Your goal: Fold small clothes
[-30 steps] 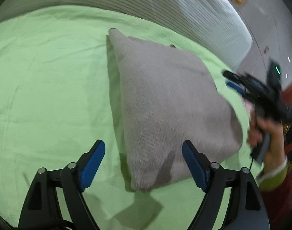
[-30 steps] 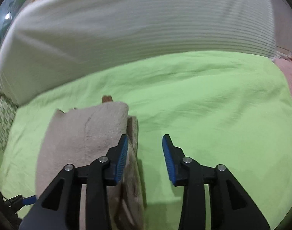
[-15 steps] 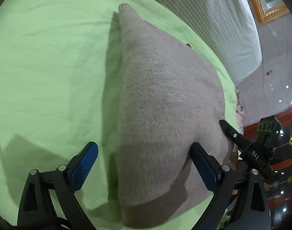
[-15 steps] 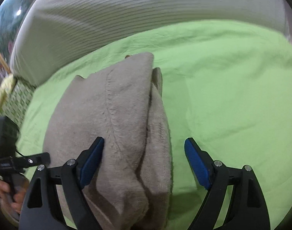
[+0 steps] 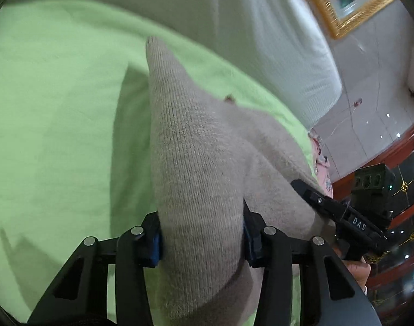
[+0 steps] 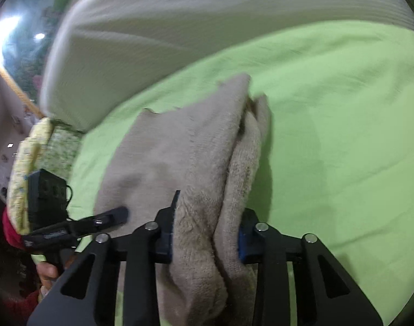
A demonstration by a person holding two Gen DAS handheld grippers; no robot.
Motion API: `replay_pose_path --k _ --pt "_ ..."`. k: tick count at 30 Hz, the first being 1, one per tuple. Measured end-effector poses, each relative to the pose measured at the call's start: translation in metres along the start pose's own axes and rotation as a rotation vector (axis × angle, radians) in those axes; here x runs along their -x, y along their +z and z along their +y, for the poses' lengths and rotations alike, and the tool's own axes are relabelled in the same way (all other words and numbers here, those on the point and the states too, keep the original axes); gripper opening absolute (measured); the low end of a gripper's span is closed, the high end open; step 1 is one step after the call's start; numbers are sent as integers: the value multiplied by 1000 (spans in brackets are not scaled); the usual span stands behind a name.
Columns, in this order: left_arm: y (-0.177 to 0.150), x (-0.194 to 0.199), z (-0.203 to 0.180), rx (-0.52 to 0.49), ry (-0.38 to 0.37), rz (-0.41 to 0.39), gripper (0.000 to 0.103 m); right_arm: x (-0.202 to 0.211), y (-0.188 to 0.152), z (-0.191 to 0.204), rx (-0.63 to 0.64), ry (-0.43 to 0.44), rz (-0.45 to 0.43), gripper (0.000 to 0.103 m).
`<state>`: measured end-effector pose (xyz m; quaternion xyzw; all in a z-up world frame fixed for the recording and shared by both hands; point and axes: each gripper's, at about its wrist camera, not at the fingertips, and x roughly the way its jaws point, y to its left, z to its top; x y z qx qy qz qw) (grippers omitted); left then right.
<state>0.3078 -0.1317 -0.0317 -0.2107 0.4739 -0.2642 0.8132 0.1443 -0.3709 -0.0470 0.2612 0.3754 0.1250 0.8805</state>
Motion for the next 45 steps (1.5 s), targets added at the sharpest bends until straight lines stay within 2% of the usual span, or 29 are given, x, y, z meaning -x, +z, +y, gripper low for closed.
replay_pose_path --k 4,8,10,14,18,25,29,32,34,37,39,45 --pt "-12 69 17 17 -13 -68 45 11 -19 57 61 80 -37 31" --pt "-37 129 32 -41 62 -114 45 8 -48 116 133 132 -65 31" --pt "-46 150 44 -32 85 -124 45 0 -63 136 154 146 -58 30" --pt "-64 175 69 10 102 -124 45 -16 -82 161 166 183 -31 29" --pt "-76 174 87 26 103 -123 45 -30 -95 180 196 158 -8 29" --pt "-89 138 106 41 127 -62 46 -46 -118 165 207 66 65 29" --pt "-88 131 108 54 127 -50 53 -60 -130 141 124 31 104 39" --pt "-97 143 108 16 174 -50 60 -57 -133 134 74 32 94 49" --pt "-106 153 107 -4 200 -49 61 -51 -134 138 77 18 79 50" --pt "-123 165 99 -20 240 -52 68 -35 -137 143 73 1 50 53" --pt "-143 180 111 -38 265 -43 69 -26 -141 145 69 -9 31 55" --pt "-185 192 113 -102 357 -11 69 6 -164 147 72 -34 -20 56"
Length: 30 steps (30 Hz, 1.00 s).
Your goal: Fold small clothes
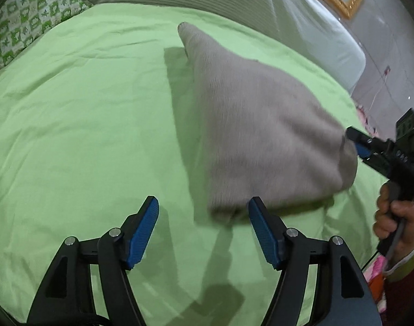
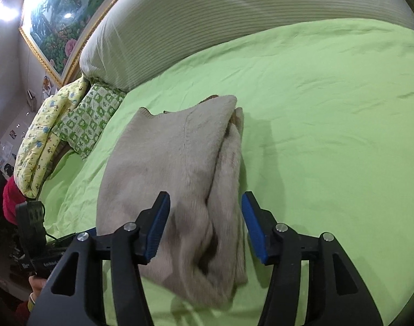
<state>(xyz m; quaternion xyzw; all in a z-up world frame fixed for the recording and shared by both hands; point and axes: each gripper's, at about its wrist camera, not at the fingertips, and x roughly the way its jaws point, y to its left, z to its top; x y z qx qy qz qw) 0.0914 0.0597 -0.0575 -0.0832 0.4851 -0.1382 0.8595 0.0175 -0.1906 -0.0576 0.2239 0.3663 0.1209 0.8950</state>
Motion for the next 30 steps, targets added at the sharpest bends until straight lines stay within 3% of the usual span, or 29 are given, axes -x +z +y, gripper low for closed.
replay_pose_path --k 5,15,16,20,28,30 --pt "-16 -1 -3 -64 90 -2 69 21 -32 0 0 0 4 56" --pt "-12 -6 -9 -58 123 -27 69 18 -61 10 13 18 67 56" --pt "-11 -8 -10 -61 135 -30 69 14 -60 12 24 7 74 54" --pt "-8 -8 -10 -34 148 -41 70 9 -56 16 26 13 78 18" --pt "11 -3 0 113 210 -150 71 32 -41 22 21 78 -34 13" --pt "8 -13 -1 144 259 -131 75 30 -42 23 37 68 -30 13"
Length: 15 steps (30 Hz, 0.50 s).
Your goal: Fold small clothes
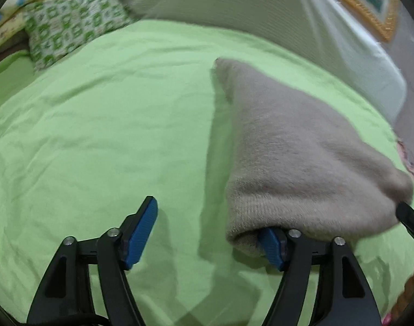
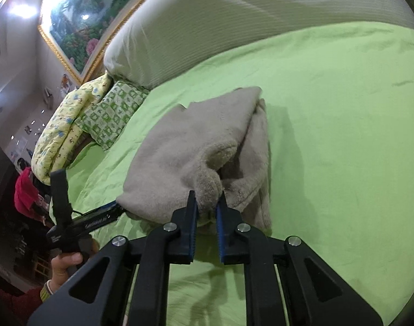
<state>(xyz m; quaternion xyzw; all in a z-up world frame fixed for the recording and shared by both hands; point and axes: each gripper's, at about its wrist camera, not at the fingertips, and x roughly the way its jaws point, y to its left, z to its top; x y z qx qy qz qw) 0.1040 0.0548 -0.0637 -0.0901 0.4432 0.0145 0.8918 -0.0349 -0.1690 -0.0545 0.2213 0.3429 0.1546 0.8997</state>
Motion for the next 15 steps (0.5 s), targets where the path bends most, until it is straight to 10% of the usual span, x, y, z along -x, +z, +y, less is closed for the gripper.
replay_pose_path --k 4,15 --pt "-14 0 -12 -69 84 -30 76 -14 -12 -12 -39 -27 40 13" --pt "-38 21 -10 -106 -39 12 76 -10 -13 -18 -80 15 32 13"
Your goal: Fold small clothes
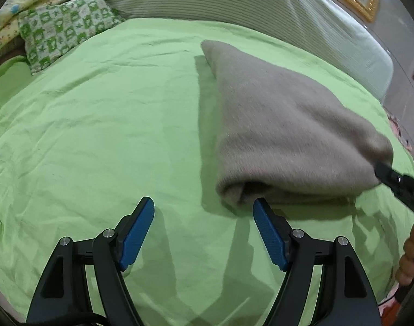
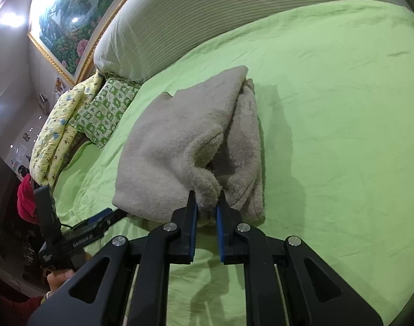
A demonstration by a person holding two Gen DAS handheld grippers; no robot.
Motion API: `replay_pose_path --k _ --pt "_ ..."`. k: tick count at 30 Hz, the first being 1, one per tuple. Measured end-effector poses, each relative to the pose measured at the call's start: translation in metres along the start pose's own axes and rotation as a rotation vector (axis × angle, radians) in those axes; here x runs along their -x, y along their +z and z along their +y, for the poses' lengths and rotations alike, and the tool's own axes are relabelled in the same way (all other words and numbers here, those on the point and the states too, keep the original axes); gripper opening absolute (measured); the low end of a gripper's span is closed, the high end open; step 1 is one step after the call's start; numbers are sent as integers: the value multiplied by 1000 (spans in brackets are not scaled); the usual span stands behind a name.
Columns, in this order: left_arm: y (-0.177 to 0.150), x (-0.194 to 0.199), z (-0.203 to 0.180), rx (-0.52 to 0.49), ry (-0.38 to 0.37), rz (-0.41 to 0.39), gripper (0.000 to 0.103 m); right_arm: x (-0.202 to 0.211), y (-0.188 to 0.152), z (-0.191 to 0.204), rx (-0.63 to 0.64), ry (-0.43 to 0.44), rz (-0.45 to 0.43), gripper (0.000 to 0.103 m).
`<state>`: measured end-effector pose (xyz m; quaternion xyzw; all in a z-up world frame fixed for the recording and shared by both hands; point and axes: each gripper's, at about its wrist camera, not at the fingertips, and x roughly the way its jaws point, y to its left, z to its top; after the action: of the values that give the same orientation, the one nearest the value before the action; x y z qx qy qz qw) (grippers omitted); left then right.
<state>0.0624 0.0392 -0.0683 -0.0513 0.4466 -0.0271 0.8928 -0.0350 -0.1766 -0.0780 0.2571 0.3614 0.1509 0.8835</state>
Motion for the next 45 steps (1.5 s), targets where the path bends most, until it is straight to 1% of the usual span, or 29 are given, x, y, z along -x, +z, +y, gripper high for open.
replay_pose_path --k 3,7,9,11,13,14,15,16,18,22,23,26,30,31,32,33,34,35,36,37,38,40,42,45 --pt "4 -9 -8 -5 20 3 76 -1 0 0 -9 -2 3 13" --pt "17 -21 -8 4 71 -1 77 3 2 1 -4 -3 -8 13" --pt "22 -26 -1 33 70 1 77 6 4 1 -1 -3 -22 13" --pt "23 -24 5 70 65 -19 78 8 5 1 0 -2 -34 13" --pt "18 -28 6 77 89 -33 85 4 4 2 11 -10 -23 13" --pt "17 -34 6 76 99 -12 89 -1 2 1 18 -22 -10 13" --pt "15 -36 6 70 98 -5 89 -8 -1 -3 21 -42 3 13" --pt "15 -32 6 62 94 -15 89 -13 -4 -7 10 -49 17 13" --pt "14 -29 6 48 80 -5 89 -21 -8 -17 -25 -43 37 13" --pt "8 -19 10 27 49 12 89 -17 -9 -20 -27 -34 47 15" --pt "6 -14 13 27 40 13 89 -15 -8 -19 -21 -37 47 18" --pt "5 2 18 32 -4 -4 89 -3 -5 -15 -3 -72 37 24" --pt "18 21 22 51 -34 -40 89 20 12 -10 -1 -90 -42 26" --pt "22 21 20 58 -47 -40 89 21 19 -7 -2 -90 -56 33" --pt "29 20 18 65 -59 -35 89 20 25 -6 -6 -97 -65 46" --pt "34 18 16 72 -65 -33 89 18 32 -4 -5 -99 -67 51" --pt "38 16 14 77 -72 -29 89 16 42 -1 -4 -100 -81 55" --pt "44 10 10 72 -81 -19 90 14 48 0 -3 -99 -87 55" --pt "48 3 6 60 -80 -2 90 7 61 3 9 -100 -77 55" --pt "53 -6 1 54 -62 13 90 -1 71 4 18 -111 -64 55" --pt "54 -11 -1 55 -56 24 90 -6 76 3 21 -120 -65 55" --pt "57 -21 -6 58 -81 48 90 -25 95 0 18 -122 -48 55" --pt "59 -31 -9 65 -81 58 90 -51 113 -6 4 -129 0 55" --pt "59 -46 -8 83 -83 87 91 -89 123 -13 17 -138 115 55"
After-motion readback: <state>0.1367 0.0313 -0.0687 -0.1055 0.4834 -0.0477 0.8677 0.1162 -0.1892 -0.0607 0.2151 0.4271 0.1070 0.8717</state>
